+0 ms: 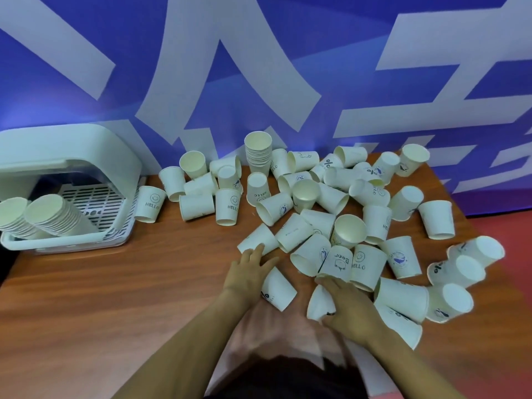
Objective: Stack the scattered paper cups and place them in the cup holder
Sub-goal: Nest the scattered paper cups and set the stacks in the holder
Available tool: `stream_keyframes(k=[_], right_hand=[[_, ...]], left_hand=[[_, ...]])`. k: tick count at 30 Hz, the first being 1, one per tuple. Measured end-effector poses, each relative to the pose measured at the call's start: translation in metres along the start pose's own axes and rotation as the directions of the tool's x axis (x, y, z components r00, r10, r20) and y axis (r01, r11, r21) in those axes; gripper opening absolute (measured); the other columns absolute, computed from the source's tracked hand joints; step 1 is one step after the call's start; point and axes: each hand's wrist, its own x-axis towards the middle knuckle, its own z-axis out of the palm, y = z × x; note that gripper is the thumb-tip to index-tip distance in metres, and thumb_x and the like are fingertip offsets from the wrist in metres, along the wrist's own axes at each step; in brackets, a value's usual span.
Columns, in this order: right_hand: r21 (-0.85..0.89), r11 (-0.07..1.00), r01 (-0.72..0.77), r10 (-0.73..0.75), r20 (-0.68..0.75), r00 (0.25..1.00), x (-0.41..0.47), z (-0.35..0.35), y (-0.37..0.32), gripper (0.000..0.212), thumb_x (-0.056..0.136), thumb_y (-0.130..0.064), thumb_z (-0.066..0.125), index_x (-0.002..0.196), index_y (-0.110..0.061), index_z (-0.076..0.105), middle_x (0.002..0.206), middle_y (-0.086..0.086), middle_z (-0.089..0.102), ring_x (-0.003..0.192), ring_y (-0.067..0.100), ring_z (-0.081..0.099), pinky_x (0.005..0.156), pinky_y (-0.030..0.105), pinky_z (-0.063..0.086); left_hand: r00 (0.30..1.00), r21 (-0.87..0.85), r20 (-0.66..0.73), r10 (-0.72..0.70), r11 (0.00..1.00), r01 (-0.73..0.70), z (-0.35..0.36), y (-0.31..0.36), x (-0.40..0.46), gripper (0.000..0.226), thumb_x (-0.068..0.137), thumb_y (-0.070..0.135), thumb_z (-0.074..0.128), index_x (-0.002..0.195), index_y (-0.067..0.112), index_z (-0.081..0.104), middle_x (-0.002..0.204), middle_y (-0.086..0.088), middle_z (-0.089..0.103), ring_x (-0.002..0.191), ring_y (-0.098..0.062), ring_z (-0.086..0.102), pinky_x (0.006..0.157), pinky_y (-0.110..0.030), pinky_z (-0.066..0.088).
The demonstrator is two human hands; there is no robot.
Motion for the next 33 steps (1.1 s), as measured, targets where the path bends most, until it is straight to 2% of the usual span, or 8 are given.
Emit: stream_keyframes(k=[7, 11, 15, 18, 20, 27, 31, 33], right_hand=[[0.062, 0.998, 0.020, -0.019, -0.027, 0.999, 0.006, -0.002, -0.006, 0.074, 0.076, -0.038, 0.065, 0.142, -0.032, 0.033, 0.143, -0.010, 0.042, 0.121, 0.014, 0.048, 0.099, 0.026, 0.040], [0.154, 0.988, -0.001, -0.001, 0.014, 1.000, 0.005, -0.012, -0.012, 0.076, 0.075, -0.043, 0.067, 0.142, -0.034, 0.033, 0.132, -0.012, 0.047, 0.119, 0.010, 0.048, 0.098, 0.028, 0.040], [0.218, 0.976, 0.008, -0.019, 0.045, 0.999, 0.005, -0.029, -0.026, 0.072, 0.076, -0.042, 0.070, 0.138, -0.038, 0.034, 0.119, -0.012, 0.047, 0.109, 0.006, 0.047, 0.091, 0.023, 0.039], [0.259, 0.965, 0.048, -0.053, 0.009, 0.999, 0.006, -0.043, -0.043, 0.073, 0.074, -0.042, 0.072, 0.137, -0.039, 0.035, 0.119, -0.010, 0.048, 0.106, 0.005, 0.048, 0.091, 0.025, 0.041], [0.284, 0.955, 0.089, -0.086, -0.024, 0.996, 0.009, -0.049, -0.058, 0.072, 0.074, -0.041, 0.073, 0.135, -0.041, 0.035, 0.118, -0.009, 0.047, 0.104, 0.005, 0.049, 0.089, 0.026, 0.043], [0.400, 0.892, 0.211, -0.173, -0.128, 0.976, 0.029, -0.046, -0.113, 0.078, 0.077, -0.030, 0.076, 0.141, -0.036, 0.032, 0.126, -0.009, 0.047, 0.111, 0.009, 0.050, 0.095, 0.025, 0.042], [0.418, 0.874, 0.246, -0.192, -0.167, 0.967, 0.036, -0.044, -0.145, 0.075, 0.077, -0.027, 0.076, 0.139, -0.038, 0.034, 0.119, -0.014, 0.052, 0.101, -0.002, 0.052, 0.085, 0.016, 0.043], [0.418, 0.873, 0.251, -0.191, -0.181, 0.965, 0.039, -0.041, -0.161, 0.077, 0.077, -0.029, 0.076, 0.139, -0.039, 0.033, 0.121, -0.015, 0.052, 0.106, 0.001, 0.052, 0.091, 0.023, 0.045]], left_hand=[[1.000, 0.015, -0.012, 0.000, 1.000, 0.000, -0.002, -0.007, 0.002, 0.067, 0.087, 0.034, 0.059, 0.144, 0.028, 0.024, 0.155, -0.008, 0.008, 0.136, -0.030, 0.025, 0.103, -0.040, 0.035], [1.000, -0.191, -0.009, -0.005, 0.982, 0.003, -0.016, -0.019, -0.013, 0.072, 0.082, 0.037, 0.066, 0.142, 0.025, 0.028, 0.151, -0.002, 0.020, 0.132, -0.028, 0.032, 0.104, -0.039, 0.037], [0.996, -0.538, -0.034, -0.081, 0.841, 0.050, -0.032, -0.039, -0.038, 0.076, 0.072, 0.030, 0.075, 0.137, 0.026, 0.036, 0.135, 0.003, 0.043, 0.120, -0.019, 0.044, 0.095, -0.035, 0.043], [0.981, -0.722, -0.113, -0.160, 0.692, 0.030, -0.039, -0.056, -0.060, 0.071, 0.071, 0.034, 0.078, 0.131, 0.026, 0.042, 0.124, 0.005, 0.047, 0.108, -0.011, 0.047, 0.082, -0.022, 0.040], [0.955, -0.785, -0.158, -0.251, 0.619, 0.032, -0.040, -0.066, -0.075, 0.067, 0.074, 0.035, 0.077, 0.131, 0.026, 0.043, 0.122, 0.008, 0.046, 0.110, -0.009, 0.046, 0.081, -0.019, 0.037], [0.880, -0.829, -0.163, -0.447, 0.546, 0.123, -0.027, -0.105, -0.131, 0.074, 0.074, 0.038, 0.077, 0.138, 0.030, 0.040, 0.130, 0.010, 0.043, 0.115, -0.007, 0.042, 0.093, -0.023, 0.035], [0.816, -0.818, -0.241, -0.525, 0.562, 0.120, -0.041, -0.140, -0.145, 0.071, 0.074, 0.036, 0.077, 0.136, 0.027, 0.043, 0.133, 0.005, 0.044, 0.124, -0.014, 0.041, 0.099, -0.027, 0.035], [0.798, -0.815, -0.262, -0.543, 0.568, 0.119, -0.044, -0.154, -0.146, 0.073, 0.075, 0.037, 0.076, 0.139, 0.029, 0.040, 0.136, 0.006, 0.041, 0.126, -0.014, 0.039, 0.098, -0.025, 0.032]])
